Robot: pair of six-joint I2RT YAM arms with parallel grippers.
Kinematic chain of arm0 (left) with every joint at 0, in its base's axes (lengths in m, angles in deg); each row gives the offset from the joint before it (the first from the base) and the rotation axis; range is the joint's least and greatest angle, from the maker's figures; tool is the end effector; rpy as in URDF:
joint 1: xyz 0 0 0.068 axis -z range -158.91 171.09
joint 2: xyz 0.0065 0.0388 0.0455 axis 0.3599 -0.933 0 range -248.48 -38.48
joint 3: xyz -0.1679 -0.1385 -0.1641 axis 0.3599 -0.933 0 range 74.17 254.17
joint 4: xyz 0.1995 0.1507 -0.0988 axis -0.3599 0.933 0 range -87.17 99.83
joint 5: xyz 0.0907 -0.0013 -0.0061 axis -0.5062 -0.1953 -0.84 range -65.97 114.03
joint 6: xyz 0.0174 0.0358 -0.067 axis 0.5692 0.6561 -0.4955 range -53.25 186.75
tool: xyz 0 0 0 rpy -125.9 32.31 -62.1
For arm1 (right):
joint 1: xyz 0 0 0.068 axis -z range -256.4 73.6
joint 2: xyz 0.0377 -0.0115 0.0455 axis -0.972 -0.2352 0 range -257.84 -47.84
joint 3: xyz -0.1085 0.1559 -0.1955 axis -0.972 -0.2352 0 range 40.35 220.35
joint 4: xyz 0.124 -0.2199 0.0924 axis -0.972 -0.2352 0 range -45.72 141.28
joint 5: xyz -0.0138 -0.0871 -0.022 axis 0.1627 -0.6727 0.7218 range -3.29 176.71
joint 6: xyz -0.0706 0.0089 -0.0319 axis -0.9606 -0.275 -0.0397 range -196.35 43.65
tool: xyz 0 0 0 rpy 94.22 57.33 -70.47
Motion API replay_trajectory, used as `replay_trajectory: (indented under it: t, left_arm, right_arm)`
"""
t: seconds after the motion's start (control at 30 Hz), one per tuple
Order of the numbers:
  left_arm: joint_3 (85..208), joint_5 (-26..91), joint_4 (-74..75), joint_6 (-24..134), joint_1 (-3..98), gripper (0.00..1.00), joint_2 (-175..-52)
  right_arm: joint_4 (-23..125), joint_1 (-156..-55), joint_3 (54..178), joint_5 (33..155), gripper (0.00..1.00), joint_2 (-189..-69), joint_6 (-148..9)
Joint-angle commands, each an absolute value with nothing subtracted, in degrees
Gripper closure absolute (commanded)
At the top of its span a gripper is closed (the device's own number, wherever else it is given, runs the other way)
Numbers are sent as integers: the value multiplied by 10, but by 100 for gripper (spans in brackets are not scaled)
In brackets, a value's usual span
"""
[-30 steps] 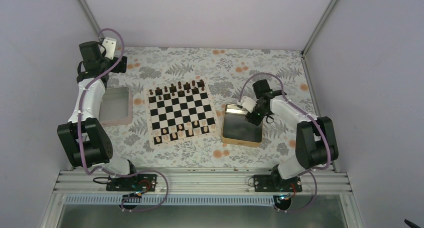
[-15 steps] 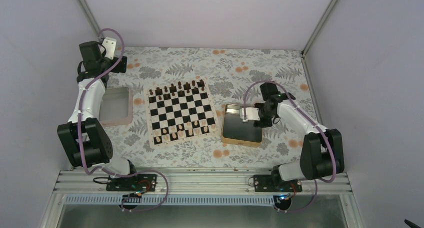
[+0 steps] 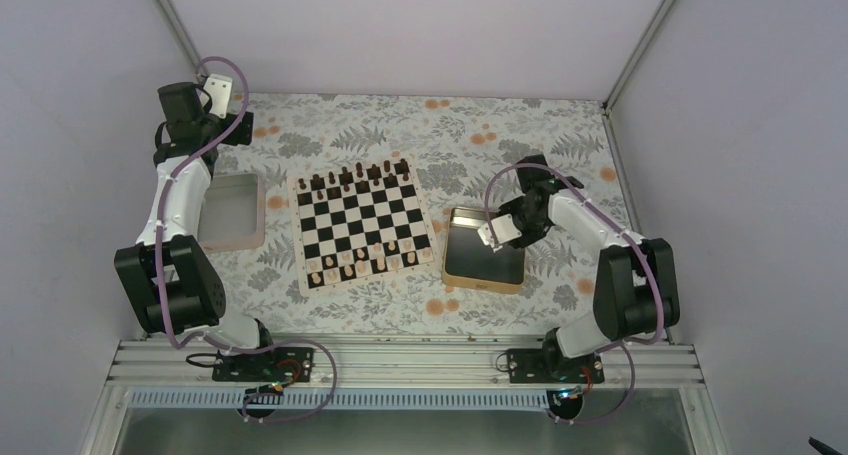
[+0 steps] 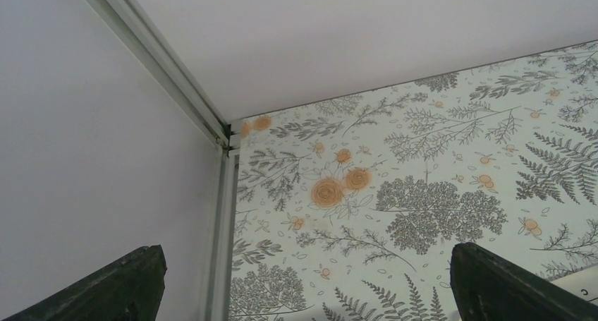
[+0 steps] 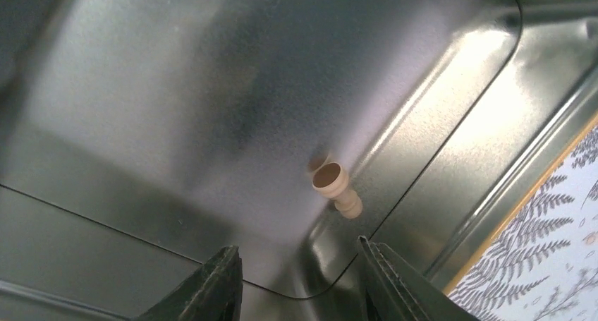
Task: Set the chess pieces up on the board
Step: Adjust the chess piece in the storage box.
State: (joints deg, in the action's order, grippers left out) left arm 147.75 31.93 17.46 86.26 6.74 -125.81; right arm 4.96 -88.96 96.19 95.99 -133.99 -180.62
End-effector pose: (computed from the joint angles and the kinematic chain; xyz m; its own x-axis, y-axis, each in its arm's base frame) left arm 0.3809 0.0881 0.3087 -0.4770 0.2193 -0.8511 0.0326 0.9721 0.2322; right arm 0.2740 0.0722 0.1648 0.4773 -0.8736 -0.0950 -0.8585 -0.4405 -0.2627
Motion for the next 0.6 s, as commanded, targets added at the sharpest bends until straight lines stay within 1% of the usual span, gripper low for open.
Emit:
replay_trajectory:
  t: [0.0,0.2,0.57]
  left_arm:
    - [1470,313,157,868,69,0,-1245]
    - [1468,309,156,870,69,0,-1244]
    - [1467,305,154,871,69,0,-1246]
  right_arm:
    - [71,-886,968,948,56,-1358,-1894]
    - [84,-890,990,938,56,-1394,-1926]
    - [113,-921,990,917,57,-1428,-1947]
